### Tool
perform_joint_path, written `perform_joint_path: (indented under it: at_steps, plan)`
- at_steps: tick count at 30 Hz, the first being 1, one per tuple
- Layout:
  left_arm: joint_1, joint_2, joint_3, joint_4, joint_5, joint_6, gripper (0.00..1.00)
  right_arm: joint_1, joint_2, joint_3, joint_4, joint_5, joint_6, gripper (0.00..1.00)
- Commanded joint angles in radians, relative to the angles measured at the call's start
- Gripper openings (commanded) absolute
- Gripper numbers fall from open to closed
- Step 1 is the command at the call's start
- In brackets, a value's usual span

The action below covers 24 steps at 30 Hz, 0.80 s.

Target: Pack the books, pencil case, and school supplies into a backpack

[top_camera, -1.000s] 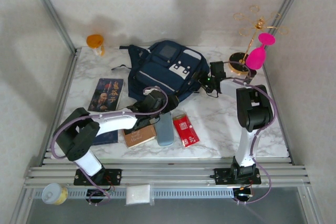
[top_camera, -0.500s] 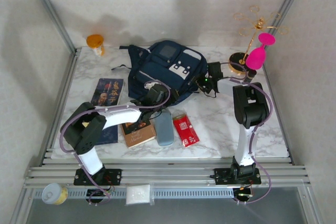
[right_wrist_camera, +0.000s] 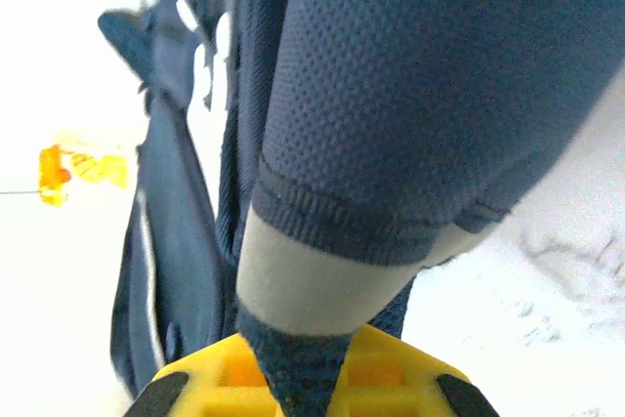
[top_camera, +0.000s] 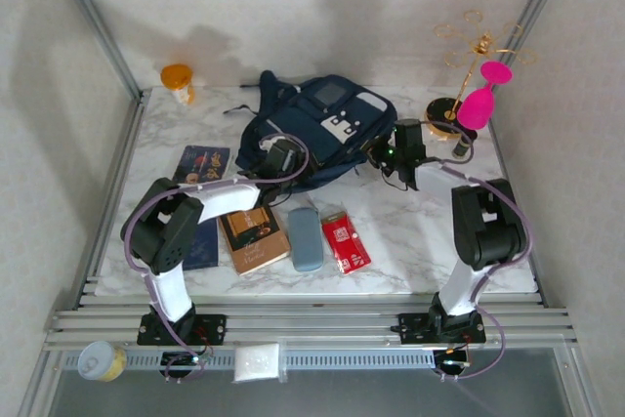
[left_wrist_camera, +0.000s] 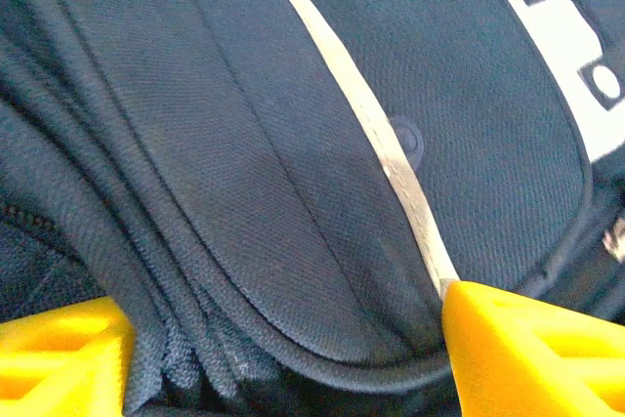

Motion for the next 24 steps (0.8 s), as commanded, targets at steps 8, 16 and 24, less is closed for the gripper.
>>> perform_joint_path:
  at_steps: [8,16,24]
  plan:
    - [0.121,-0.154,0.028,-0.017,0.035,0.215,0.77,0.160,-0.193,-0.119,0.117,0.113,0.369,0.00]
    - [-0.037,-0.457,-0.115,-0.264,0.006,0.247,0.79,0.209,-0.252,-0.097,0.079,0.206,0.453,0.00]
    - [-0.274,-0.424,-0.197,-0.157,-0.066,0.185,0.67,0.235,-0.253,-0.087,0.083,0.196,0.497,0.00]
